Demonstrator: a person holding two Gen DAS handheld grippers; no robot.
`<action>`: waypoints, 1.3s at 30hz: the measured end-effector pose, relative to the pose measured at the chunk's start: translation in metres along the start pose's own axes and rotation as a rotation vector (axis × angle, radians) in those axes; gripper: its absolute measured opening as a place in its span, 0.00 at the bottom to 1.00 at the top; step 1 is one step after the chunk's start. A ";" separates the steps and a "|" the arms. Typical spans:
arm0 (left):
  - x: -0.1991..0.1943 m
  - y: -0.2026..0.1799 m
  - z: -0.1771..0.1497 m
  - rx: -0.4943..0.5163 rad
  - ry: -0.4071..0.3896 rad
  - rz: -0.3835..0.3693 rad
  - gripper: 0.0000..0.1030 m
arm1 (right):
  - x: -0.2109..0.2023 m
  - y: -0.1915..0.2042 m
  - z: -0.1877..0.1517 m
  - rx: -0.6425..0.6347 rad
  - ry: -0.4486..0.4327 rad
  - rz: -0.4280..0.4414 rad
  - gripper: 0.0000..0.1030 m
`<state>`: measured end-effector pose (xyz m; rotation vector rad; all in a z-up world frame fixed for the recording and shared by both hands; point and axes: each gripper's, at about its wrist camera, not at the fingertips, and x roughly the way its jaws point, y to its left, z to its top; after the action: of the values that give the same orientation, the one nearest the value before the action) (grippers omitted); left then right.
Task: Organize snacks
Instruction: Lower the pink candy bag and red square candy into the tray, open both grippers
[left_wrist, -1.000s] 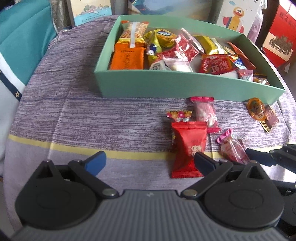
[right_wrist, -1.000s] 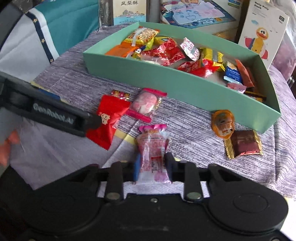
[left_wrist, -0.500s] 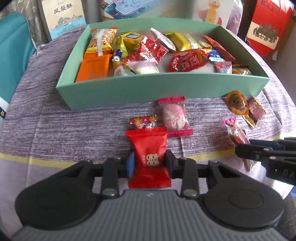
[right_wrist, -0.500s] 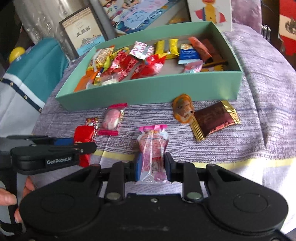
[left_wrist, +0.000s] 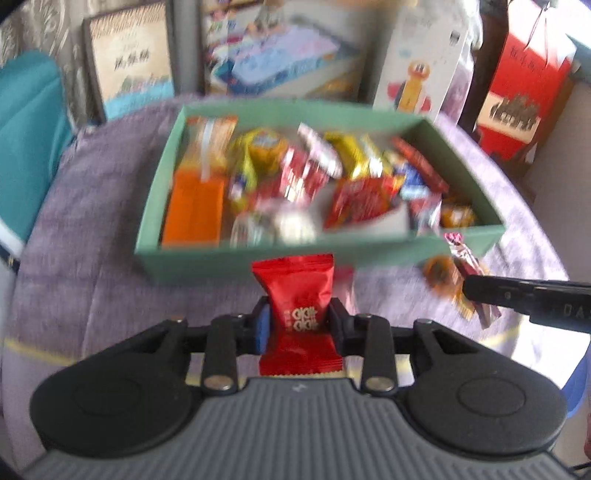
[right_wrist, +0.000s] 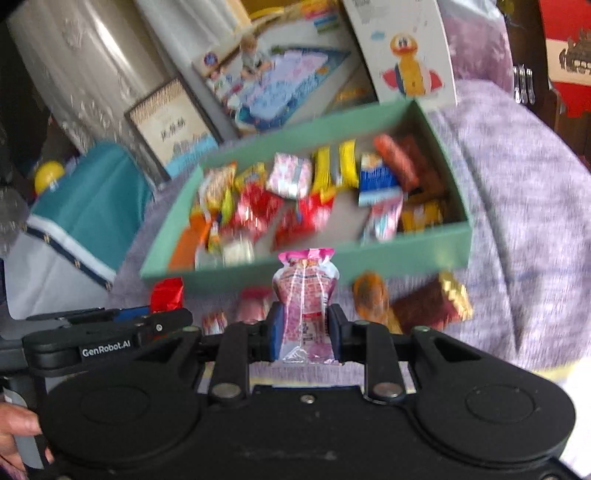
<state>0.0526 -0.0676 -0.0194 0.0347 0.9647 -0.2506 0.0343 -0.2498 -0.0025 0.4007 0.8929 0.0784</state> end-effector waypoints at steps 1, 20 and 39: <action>-0.001 -0.001 0.008 0.001 -0.015 -0.007 0.31 | -0.001 -0.001 0.007 0.008 -0.012 -0.001 0.24; 0.052 -0.016 0.078 0.012 -0.035 -0.054 0.31 | 0.045 -0.035 0.067 0.123 -0.005 -0.050 0.25; 0.063 -0.024 0.071 0.023 -0.009 0.033 1.00 | 0.036 -0.023 0.070 0.092 -0.049 -0.076 1.00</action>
<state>0.1389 -0.1129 -0.0288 0.0707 0.9515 -0.2317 0.1086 -0.2838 0.0017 0.4518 0.8647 -0.0419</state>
